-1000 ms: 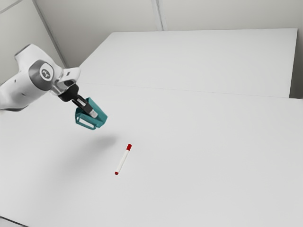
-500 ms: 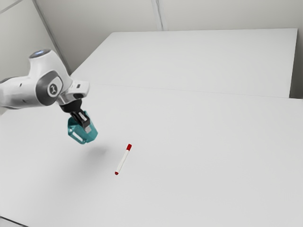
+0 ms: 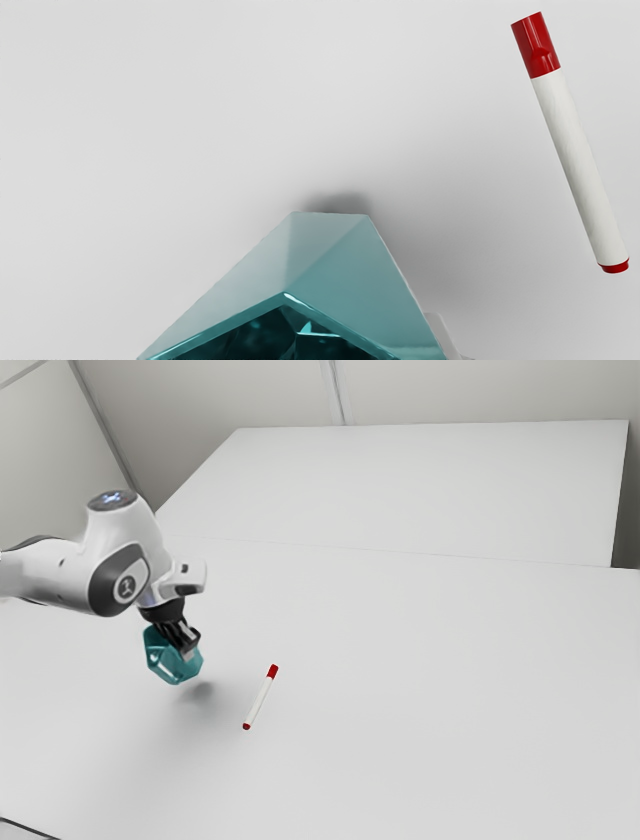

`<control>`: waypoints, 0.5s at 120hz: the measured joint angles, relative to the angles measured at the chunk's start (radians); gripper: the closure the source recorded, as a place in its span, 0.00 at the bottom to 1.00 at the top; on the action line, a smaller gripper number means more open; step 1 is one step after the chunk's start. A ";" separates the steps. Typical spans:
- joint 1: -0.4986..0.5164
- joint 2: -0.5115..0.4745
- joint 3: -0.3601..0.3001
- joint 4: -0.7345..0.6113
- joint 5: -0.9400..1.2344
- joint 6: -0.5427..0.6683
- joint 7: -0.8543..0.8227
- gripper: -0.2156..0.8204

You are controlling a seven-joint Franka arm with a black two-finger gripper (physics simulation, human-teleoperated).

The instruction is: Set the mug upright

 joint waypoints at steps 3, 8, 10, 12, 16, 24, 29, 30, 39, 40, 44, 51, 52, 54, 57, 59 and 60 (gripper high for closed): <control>0.000 0.000 -0.005 -0.004 0.004 0.005 -0.011 0.97; 0.000 -0.001 -0.013 -0.011 0.015 0.011 -0.031 0.97; 0.000 -0.001 -0.016 -0.014 0.023 0.013 -0.039 0.97; -0.001 -0.001 -0.018 -0.016 0.029 0.015 -0.047 0.97; 0.000 -0.001 -0.021 -0.022 0.040 0.021 -0.062 0.97; 0.000 -0.001 -0.028 -0.038 0.054 0.038 -0.091 0.97; 0.000 -0.001 -0.030 -0.044 0.066 0.048 -0.109 0.97; 0.000 0.000 -0.031 -0.046 0.069 0.050 -0.113 0.97; 0.000 0.004 -0.034 -0.057 0.090 0.073 -0.144 0.97; 0.000 0.005 -0.035 -0.057 0.092 0.075 -0.147 0.97; 0.000 0.010 -0.036 -0.059 0.100 0.086 -0.159 0.97; 0.000 0.022 -0.036 -0.060 0.115 0.102 -0.181 0.97; 0.000 0.024 -0.036 -0.060 0.118 0.103 -0.184 0.97; 0.000 0.028 -0.037 -0.060 0.123 0.107 -0.190 0.97; -0.001 0.033 -0.037 -0.060 0.129 0.112 -0.199 0.97; -0.001 0.035 -0.037 -0.060 0.132 0.115 -0.205 0.97; -0.002 0.037 -0.037 -0.060 0.134 0.116 -0.208 0.97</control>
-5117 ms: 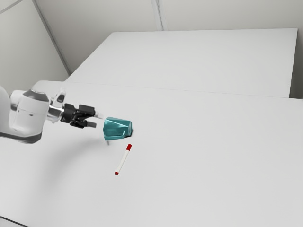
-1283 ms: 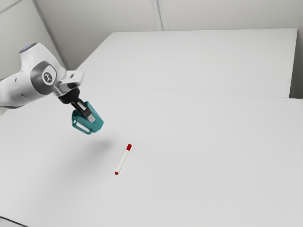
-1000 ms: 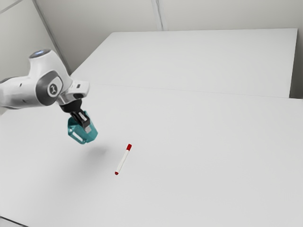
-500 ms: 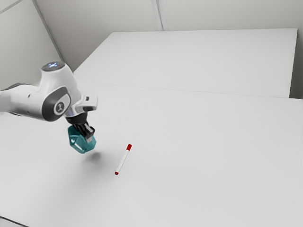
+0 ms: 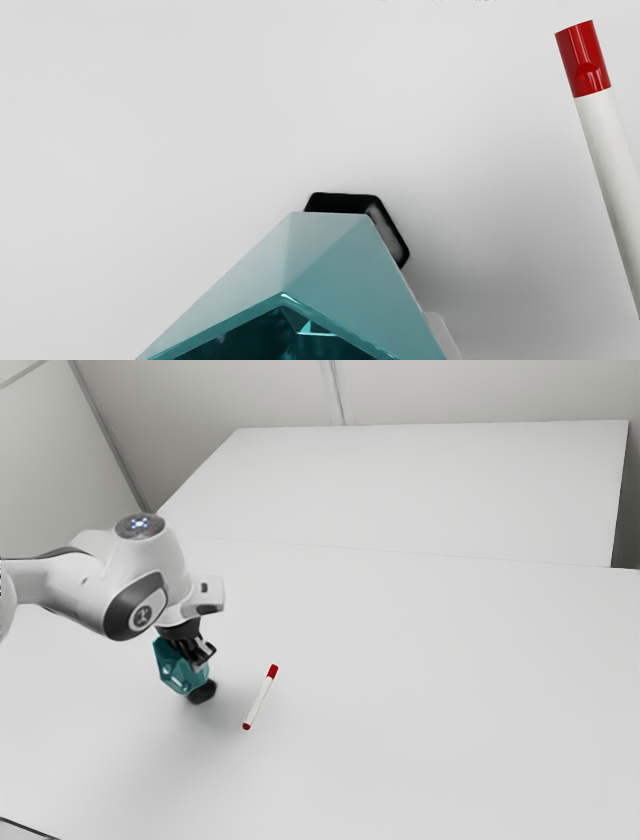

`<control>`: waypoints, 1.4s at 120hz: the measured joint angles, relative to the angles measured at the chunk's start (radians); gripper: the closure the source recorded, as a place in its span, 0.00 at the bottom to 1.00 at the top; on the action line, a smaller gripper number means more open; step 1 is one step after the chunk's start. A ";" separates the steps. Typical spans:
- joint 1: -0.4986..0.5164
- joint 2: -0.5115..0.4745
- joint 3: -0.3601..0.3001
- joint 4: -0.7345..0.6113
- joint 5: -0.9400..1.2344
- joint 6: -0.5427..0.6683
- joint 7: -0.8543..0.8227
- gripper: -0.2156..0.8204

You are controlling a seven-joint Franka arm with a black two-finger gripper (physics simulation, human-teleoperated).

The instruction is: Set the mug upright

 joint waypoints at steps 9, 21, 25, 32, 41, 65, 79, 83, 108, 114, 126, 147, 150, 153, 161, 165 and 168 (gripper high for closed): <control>-0.004 0.014 0.000 0.000 0.010 0.011 -0.024 0.97; -0.009 0.030 0.000 0.000 0.017 0.027 -0.052 0.97; -0.011 0.034 0.000 0.000 0.019 0.031 -0.060 0.97; -0.013 0.039 0.000 0.001 0.020 0.039 -0.074 0.97; -0.019 0.046 0.000 0.001 0.022 0.046 -0.090 0.97; -0.030 0.071 0.000 0.002 0.023 0.068 -0.124 0.97; -0.039 0.084 0.000 0.003 0.028 0.077 -0.141 0.97; -0.039 0.085 0.000 0.002 0.030 0.078 -0.146 0.97; -0.038 0.085 0.000 0.001 0.031 0.092 -0.164 0.74; -0.038 0.083 0.000 0.002 0.030 0.096 -0.166 0.64; -0.038 0.072 0.000 0.002 0.028 0.101 -0.170 0.48; -0.040 0.034 0.000 0.002 0.025 0.105 -0.174 0.34; -0.040 0.027 0.000 0.002 0.025 0.105 -0.174 0.32; -0.040 0.021 0.000 0.002 0.025 0.104 -0.174 0.31; -0.040 0.001 0.000 0.002 0.023 0.103 -0.175 0.29; -0.040 -0.009 0.000 0.002 0.022 0.101 -0.175 0.28; -0.040 -0.015 0.000 0.003 0.020 0.099 -0.175 0.27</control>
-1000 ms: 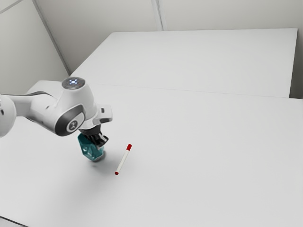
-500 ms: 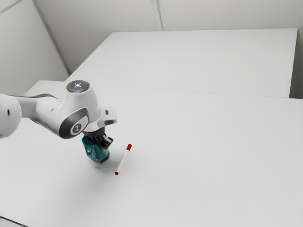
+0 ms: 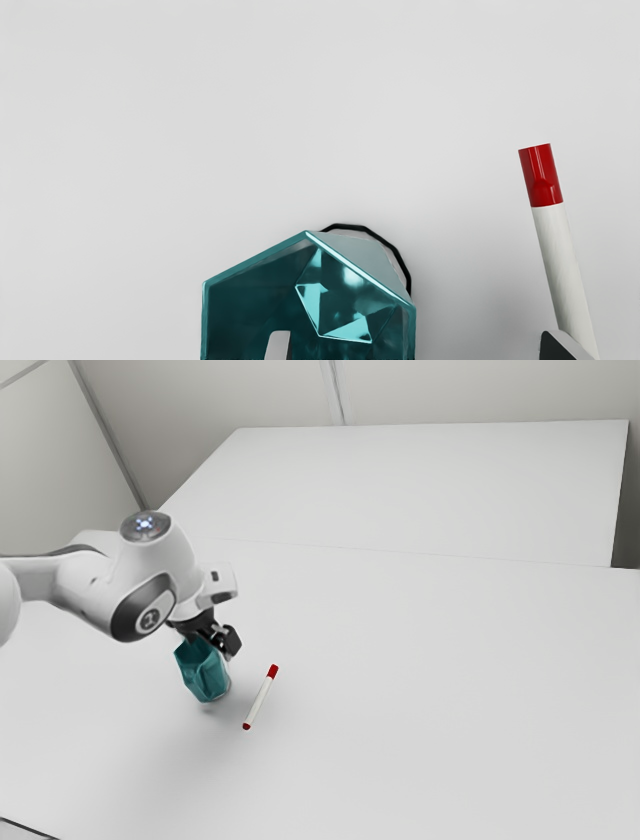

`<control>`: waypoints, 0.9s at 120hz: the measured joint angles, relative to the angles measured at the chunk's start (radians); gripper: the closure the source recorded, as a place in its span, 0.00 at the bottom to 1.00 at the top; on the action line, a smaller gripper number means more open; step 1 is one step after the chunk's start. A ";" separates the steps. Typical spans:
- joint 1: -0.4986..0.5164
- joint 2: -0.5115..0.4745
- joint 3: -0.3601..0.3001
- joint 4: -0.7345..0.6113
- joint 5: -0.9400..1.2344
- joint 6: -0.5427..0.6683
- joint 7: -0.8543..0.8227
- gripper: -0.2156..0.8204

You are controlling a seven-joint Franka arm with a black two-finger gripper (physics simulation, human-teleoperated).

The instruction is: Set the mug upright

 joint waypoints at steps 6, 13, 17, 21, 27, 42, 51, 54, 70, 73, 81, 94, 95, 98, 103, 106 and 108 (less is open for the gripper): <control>-0.003 -0.010 -0.002 0.008 -0.021 -0.013 0.000 0.26; -0.006 -0.017 -0.011 0.025 -0.056 -0.038 0.000 0.25; -0.007 -0.019 -0.019 0.048 -0.078 -0.063 0.000 0.25; -0.007 -0.019 -0.025 0.074 -0.098 -0.091 0.000 0.24; -0.008 -0.013 -0.031 0.126 -0.124 -0.142 -0.001 0.24; -0.008 0.002 -0.037 0.247 -0.172 -0.276 -0.002 0.23; -0.007 0.025 -0.039 0.326 -0.185 -0.357 -0.002 0.23; -0.007 0.033 -0.040 0.352 -0.188 -0.383 -0.002 0.23; -0.009 0.081 -0.044 0.494 -0.198 -0.515 -0.001 0.22; -0.009 0.088 -0.046 0.519 -0.199 -0.538 -0.001 0.22; -0.007 0.104 -0.050 0.578 -0.203 -0.595 -0.001 0.22; -0.009 0.131 -0.052 0.666 -0.207 -0.675 -0.001 0.22; -0.009 0.132 -0.052 0.673 -0.207 -0.681 -0.001 0.22; -0.009 0.136 -0.052 0.690 -0.208 -0.697 -0.001 0.22; -0.010 0.146 -0.052 0.720 -0.210 -0.721 -0.001 0.22; -0.010 0.149 -0.052 0.733 -0.211 -0.733 -0.001 0.22; -0.009 0.151 -0.052 0.742 -0.212 -0.741 -0.001 0.22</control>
